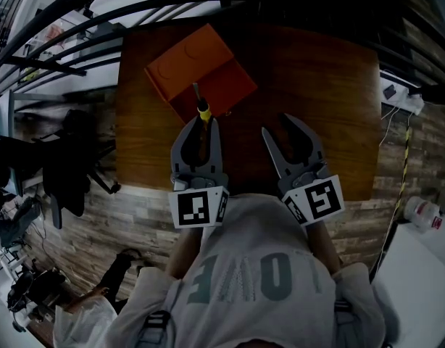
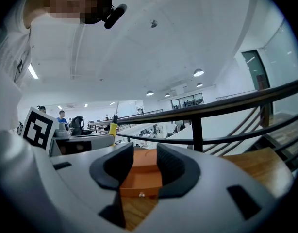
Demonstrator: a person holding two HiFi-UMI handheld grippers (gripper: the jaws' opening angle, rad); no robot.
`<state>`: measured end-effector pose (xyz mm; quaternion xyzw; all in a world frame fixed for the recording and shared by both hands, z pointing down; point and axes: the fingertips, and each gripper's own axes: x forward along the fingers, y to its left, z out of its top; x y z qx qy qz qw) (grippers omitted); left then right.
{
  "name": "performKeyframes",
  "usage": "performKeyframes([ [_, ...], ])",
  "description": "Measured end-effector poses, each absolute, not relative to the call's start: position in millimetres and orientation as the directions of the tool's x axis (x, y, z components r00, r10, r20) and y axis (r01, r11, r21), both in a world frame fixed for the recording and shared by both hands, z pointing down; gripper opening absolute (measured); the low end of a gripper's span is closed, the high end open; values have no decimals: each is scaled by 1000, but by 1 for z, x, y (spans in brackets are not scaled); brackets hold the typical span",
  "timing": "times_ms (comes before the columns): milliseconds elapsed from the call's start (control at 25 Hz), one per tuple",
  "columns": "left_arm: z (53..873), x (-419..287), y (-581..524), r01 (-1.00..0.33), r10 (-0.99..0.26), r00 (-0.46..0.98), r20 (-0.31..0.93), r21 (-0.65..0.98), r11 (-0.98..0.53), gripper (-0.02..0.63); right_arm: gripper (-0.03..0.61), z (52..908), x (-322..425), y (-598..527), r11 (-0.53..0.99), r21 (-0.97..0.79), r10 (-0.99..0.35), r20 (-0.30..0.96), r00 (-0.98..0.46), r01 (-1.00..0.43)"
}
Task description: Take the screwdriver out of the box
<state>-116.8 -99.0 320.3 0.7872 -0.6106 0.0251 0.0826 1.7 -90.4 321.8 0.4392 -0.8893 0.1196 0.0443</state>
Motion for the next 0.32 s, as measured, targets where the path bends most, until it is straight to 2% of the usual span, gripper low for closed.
performKeyframes([
  [320,321,-122,-100,-967,-958,249,144,98,-236,80,140,325,-2,-91,586,-169,-769,194,-609,-793],
])
